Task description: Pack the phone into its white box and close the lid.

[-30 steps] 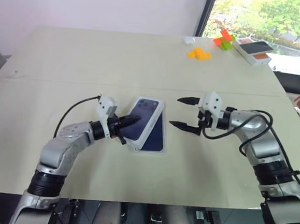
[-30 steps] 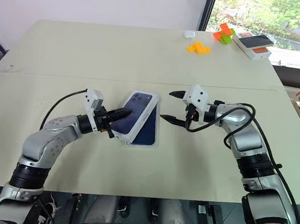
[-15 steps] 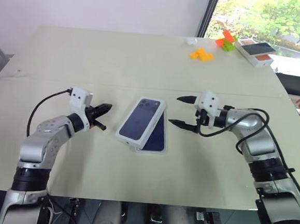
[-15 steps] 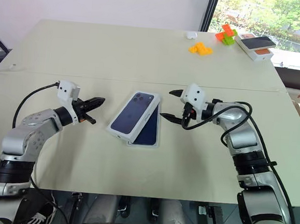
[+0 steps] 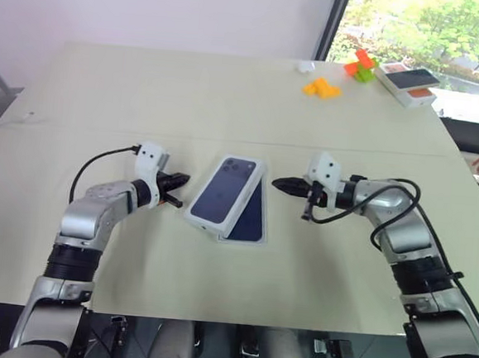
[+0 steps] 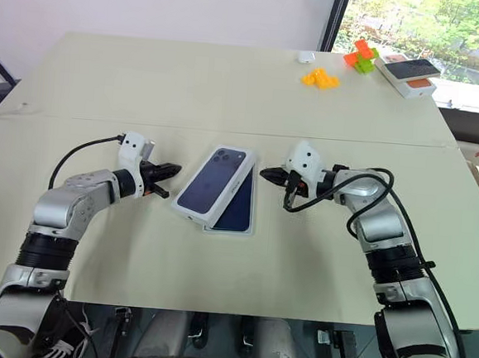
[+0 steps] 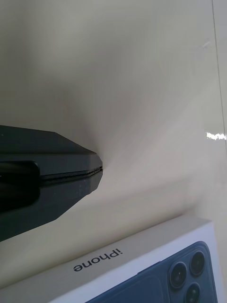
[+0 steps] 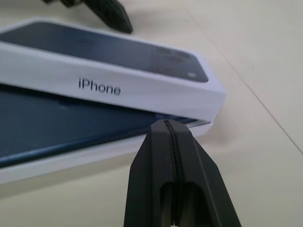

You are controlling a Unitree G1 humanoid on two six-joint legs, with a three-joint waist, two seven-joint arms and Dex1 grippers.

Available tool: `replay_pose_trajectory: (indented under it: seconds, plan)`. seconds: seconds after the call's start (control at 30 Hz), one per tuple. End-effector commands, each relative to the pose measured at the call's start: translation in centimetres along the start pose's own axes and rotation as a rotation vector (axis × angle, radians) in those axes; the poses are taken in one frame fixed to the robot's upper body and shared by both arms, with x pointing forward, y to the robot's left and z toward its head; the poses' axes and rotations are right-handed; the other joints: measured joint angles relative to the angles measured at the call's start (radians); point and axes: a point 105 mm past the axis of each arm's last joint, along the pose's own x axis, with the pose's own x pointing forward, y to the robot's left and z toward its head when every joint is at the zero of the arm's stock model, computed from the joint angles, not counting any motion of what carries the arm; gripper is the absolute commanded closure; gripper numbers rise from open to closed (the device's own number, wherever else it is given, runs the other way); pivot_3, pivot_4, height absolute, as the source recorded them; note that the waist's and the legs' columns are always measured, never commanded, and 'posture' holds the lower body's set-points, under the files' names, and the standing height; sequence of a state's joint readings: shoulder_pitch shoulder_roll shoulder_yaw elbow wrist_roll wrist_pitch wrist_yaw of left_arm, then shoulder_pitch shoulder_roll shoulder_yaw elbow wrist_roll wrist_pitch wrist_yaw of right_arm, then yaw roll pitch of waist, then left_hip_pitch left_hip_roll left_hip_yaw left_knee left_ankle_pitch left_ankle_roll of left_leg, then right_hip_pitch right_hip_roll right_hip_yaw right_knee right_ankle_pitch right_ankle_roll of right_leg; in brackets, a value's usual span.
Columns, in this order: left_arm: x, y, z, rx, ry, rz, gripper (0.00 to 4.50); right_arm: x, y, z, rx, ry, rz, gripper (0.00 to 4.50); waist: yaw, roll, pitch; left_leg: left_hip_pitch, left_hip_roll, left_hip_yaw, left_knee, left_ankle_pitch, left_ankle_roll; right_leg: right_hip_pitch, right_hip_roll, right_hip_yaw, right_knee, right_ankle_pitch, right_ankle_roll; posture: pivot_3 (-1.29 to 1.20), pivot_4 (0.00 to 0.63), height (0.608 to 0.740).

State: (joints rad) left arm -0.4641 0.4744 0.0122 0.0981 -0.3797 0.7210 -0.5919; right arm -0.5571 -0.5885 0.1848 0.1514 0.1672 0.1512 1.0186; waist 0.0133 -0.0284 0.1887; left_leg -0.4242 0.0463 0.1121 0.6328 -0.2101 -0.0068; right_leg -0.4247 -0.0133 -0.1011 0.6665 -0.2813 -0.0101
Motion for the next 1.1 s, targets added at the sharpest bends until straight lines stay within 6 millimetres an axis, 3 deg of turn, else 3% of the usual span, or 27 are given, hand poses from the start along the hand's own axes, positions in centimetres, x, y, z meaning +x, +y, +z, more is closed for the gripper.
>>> replay_pose_trajectory:
  seconds: [0.03, 0.3, 0.7, 1.1]
  plan:
    - [0.8, -1.9, -2.1, -0.006, 0.092, -0.085, 4.50, 0.4, 0.3, 1.2, -0.069, -0.028, -0.001, 4.48, 0.000, 0.000, 0.000, 0.000, 0.000, 0.000, 0.000, 0.000, 0.000, 0.000, 0.000, 0.000, 0.000, 0.000, 0.000, 0.00, 0.150, 0.737]
    - [0.1, -5.8, -2.0, -0.052, 0.112, -0.278, 4.50, 1.1, 0.6, 1.4, -0.092, -0.024, 0.008, 4.48, -0.002, 0.000, 0.000, 0.000, 0.000, 0.000, 0.000, 0.000, 0.000, 0.000, 0.000, 0.000, 0.000, 0.001, -0.001, 0.00, 0.150, 0.737]
    - [-0.3, -6.7, 0.1, -0.101, 0.010, -0.312, 4.50, 0.5, 0.3, 0.8, -0.137, 0.024, 0.008, 4.48, -0.002, 0.000, 0.000, 0.000, 0.000, 0.000, 0.001, 0.000, 0.000, 0.000, 0.000, 0.000, 0.000, 0.000, -0.001, 0.00, 0.150, 0.737]
    - [-0.7, -6.8, -0.1, -0.077, 0.012, -0.307, 4.50, 0.3, 0.9, -0.2, -0.157, 0.067, 0.028, 4.48, -0.002, 0.000, 0.000, 0.000, 0.000, 0.000, 0.001, 0.000, 0.000, 0.000, 0.000, 0.000, 0.000, 0.001, -0.002, 0.00, 0.150, 0.737]
